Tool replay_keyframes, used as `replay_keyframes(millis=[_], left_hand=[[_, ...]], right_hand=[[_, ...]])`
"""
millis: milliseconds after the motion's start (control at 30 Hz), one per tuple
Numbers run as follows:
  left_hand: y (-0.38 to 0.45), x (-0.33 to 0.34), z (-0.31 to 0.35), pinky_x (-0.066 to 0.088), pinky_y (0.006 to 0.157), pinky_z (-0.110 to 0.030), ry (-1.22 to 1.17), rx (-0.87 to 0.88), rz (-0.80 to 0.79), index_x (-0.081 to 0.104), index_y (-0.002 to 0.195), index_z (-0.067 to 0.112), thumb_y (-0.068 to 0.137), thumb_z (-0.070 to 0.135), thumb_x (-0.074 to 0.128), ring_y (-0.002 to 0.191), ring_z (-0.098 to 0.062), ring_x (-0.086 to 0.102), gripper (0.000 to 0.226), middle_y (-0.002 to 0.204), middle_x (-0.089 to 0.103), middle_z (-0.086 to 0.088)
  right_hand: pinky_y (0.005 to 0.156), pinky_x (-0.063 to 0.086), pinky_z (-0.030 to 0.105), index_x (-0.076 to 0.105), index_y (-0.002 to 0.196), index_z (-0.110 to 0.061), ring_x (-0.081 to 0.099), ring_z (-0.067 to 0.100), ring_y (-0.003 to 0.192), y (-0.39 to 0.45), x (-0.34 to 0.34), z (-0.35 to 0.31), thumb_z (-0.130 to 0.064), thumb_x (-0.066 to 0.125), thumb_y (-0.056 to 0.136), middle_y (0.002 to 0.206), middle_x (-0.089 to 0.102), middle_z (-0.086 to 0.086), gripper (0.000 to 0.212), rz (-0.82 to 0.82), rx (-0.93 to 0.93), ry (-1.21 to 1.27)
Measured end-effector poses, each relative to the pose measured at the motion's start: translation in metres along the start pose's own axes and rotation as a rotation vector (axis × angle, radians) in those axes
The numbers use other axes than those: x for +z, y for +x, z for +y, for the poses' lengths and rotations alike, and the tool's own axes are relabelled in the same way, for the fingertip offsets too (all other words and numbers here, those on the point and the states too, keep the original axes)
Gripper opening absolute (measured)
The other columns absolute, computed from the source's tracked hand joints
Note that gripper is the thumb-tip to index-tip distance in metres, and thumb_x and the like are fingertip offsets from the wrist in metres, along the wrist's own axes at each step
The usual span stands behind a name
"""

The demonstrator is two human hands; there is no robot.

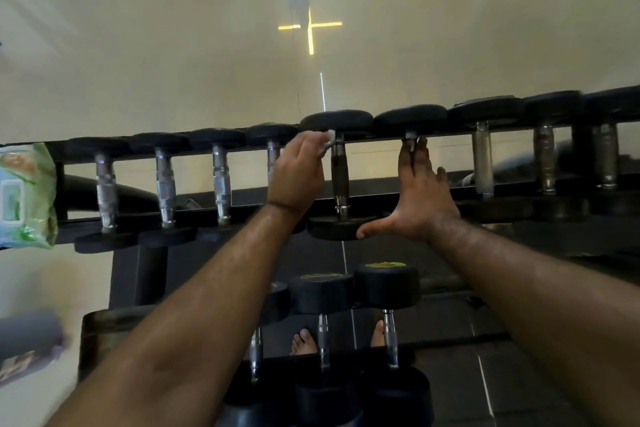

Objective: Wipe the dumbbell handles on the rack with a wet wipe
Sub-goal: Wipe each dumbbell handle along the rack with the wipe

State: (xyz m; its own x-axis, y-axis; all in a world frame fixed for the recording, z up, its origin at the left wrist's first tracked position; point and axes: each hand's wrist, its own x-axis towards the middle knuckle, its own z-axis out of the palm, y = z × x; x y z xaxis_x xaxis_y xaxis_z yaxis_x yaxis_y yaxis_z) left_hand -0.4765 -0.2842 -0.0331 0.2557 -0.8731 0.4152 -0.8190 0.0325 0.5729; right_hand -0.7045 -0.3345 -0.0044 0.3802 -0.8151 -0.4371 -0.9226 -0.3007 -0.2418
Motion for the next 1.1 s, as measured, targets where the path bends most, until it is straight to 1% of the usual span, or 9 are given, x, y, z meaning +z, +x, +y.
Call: replay_keyframes(millis=[100, 200, 333, 500, 567, 700, 833, 1000, 1100], left_hand=[[-0.004, 0.008, 0.012, 0.059, 0.080, -0.038, 0.040, 0.092, -0.052, 0.072, 0.118, 0.005, 0.101, 0.013, 0.052, 0.096, -0.029, 0.070, 0.027, 0.110, 0.072, -0.013], [0.003, 0.022, 0.014, 0.058, 0.081, -0.040, 0.059, 0.016, -0.093, 0.074, 0.116, 0.010, 0.102, 0.014, 0.057, 0.095, -0.027, 0.066, 0.022, 0.108, 0.071, -0.009], [-0.005, 0.019, 0.005, 0.058, 0.087, -0.042, 0.143, 0.228, -0.309, 0.075, 0.124, 0.012, 0.093, 0.005, 0.069, 0.103, -0.030, 0.063, 0.033, 0.117, 0.069, -0.010], [-0.012, -0.012, -0.012, 0.061, 0.087, -0.038, 0.135, 0.500, -0.776, 0.073, 0.129, 0.020, 0.090, 0.011, 0.078, 0.103, -0.024, 0.068, 0.040, 0.118, 0.071, -0.005], [-0.006, -0.010, -0.012, 0.063, 0.082, -0.036, 0.172, 0.520, -0.614, 0.077, 0.120, 0.014, 0.087, 0.009, 0.081, 0.096, -0.023, 0.070, 0.034, 0.110, 0.074, -0.006], [0.013, 0.008, -0.006, 0.062, 0.080, -0.042, 0.252, 0.270, -0.200, 0.076, 0.114, 0.008, 0.097, 0.009, 0.068, 0.093, -0.027, 0.068, 0.019, 0.106, 0.072, -0.009], [0.002, 0.022, 0.003, 0.059, 0.089, -0.039, 0.228, 0.216, -0.295, 0.072, 0.127, 0.010, 0.096, 0.008, 0.068, 0.103, -0.028, 0.062, 0.031, 0.118, 0.067, -0.009], [-0.001, -0.007, 0.005, 0.056, 0.095, -0.039, 0.088, 0.259, -0.852, 0.077, 0.120, 0.018, 0.090, 0.007, 0.070, 0.109, -0.022, 0.063, 0.033, 0.121, 0.066, -0.001], [0.012, -0.004, 0.011, 0.056, 0.088, -0.033, 0.115, 0.216, -0.510, 0.077, 0.116, 0.013, 0.092, 0.004, 0.071, 0.101, -0.021, 0.064, 0.026, 0.114, 0.068, -0.005]], right_hand=[[0.130, -0.001, 0.063, -0.040, 0.160, -0.021, -0.023, 0.032, 0.163, 0.000, -0.002, -0.003, -0.114, 0.051, 0.020, 0.171, -0.040, 0.009, 0.190, -0.017, 0.001, -0.031], [0.131, -0.001, 0.063, -0.039, 0.160, -0.019, -0.026, 0.032, 0.162, -0.001, -0.005, -0.004, -0.115, 0.052, 0.022, 0.171, -0.040, 0.010, 0.192, -0.033, 0.008, -0.063], [0.132, -0.003, 0.059, -0.040, 0.159, -0.019, -0.030, 0.032, 0.160, -0.003, -0.007, -0.006, -0.112, 0.060, 0.026, 0.170, -0.042, 0.010, 0.191, -0.043, 0.018, -0.052], [0.133, -0.003, 0.058, -0.039, 0.160, -0.020, -0.032, 0.032, 0.160, -0.004, -0.006, -0.004, -0.112, 0.061, 0.028, 0.170, -0.042, 0.010, 0.190, -0.034, 0.007, -0.044], [0.134, -0.002, 0.057, -0.037, 0.161, -0.018, -0.032, 0.032, 0.160, -0.004, -0.006, -0.004, -0.114, 0.056, 0.027, 0.169, -0.043, 0.010, 0.189, -0.029, -0.002, -0.057], [0.134, -0.005, 0.050, -0.033, 0.163, -0.013, -0.031, 0.029, 0.160, -0.005, -0.006, -0.006, -0.116, 0.051, 0.028, 0.169, -0.044, 0.009, 0.189, -0.024, -0.009, -0.082], [0.135, -0.003, 0.047, -0.031, 0.164, -0.013, -0.029, 0.028, 0.161, -0.004, -0.006, -0.008, -0.116, 0.050, 0.029, 0.170, -0.042, 0.009, 0.188, -0.016, -0.016, -0.073], [0.135, -0.004, 0.046, -0.032, 0.163, -0.012, -0.032, 0.028, 0.160, -0.005, -0.006, -0.006, -0.116, 0.049, 0.030, 0.169, -0.043, 0.009, 0.187, -0.015, -0.022, -0.071], [0.135, -0.005, 0.046, -0.031, 0.163, -0.011, -0.031, 0.029, 0.160, -0.006, -0.008, -0.008, -0.116, 0.049, 0.030, 0.170, -0.042, 0.011, 0.187, -0.022, -0.022, -0.076]])
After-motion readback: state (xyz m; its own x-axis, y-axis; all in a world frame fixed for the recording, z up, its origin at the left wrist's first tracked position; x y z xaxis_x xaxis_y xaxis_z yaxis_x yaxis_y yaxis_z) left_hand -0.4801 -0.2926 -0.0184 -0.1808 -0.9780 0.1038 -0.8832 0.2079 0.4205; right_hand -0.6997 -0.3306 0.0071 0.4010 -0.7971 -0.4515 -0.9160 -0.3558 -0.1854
